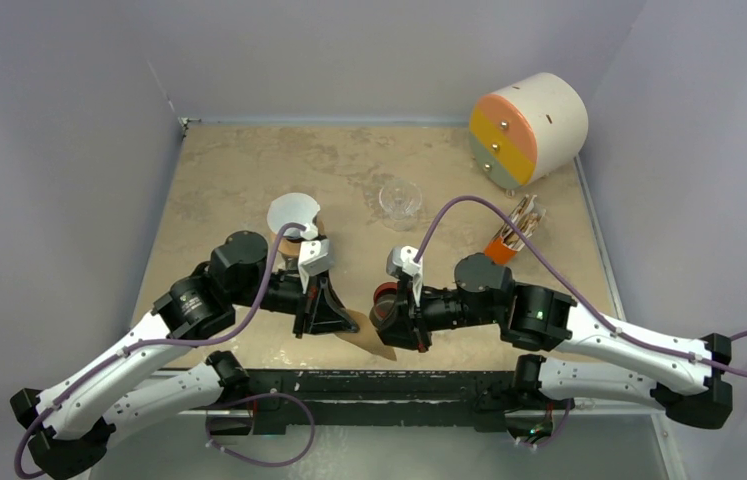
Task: Place the coffee filter in the dripper
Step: Pick up the coffee filter from the center of the board.
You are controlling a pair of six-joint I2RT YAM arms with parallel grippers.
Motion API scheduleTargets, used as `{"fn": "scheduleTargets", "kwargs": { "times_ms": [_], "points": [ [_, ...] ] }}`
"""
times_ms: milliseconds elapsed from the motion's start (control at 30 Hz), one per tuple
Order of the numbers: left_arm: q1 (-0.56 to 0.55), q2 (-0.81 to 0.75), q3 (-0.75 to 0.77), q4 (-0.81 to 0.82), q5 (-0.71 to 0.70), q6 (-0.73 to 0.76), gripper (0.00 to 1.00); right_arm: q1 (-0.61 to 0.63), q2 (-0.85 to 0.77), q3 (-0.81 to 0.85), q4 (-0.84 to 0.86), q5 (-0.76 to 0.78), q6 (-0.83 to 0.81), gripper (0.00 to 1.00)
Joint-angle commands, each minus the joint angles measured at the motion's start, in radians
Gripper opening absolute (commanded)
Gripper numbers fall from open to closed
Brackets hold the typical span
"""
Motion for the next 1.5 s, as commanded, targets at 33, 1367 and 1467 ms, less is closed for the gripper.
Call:
{"fn": "scheduleTargets", "kwargs": {
  "times_ms": [33,1367,1467],
  "points": [
    [0.003,-0.013,0.015,0.005,0.006,0.013,0.00,0.007,0.000,0.045,0.022,-0.004,-0.004,0.00],
    [0.003,0.079,0.009,0.317,-0.483,-0.568,0.00,0.151,0.133,0.111,-0.089,1.036,-0.024,0.00],
    [0.002,0.120,0.010,0.365,-0.473,-0.603,0.00,0.156,0.124,0.097,-0.066,1.062,-0.022,0.00]
  ]
}}
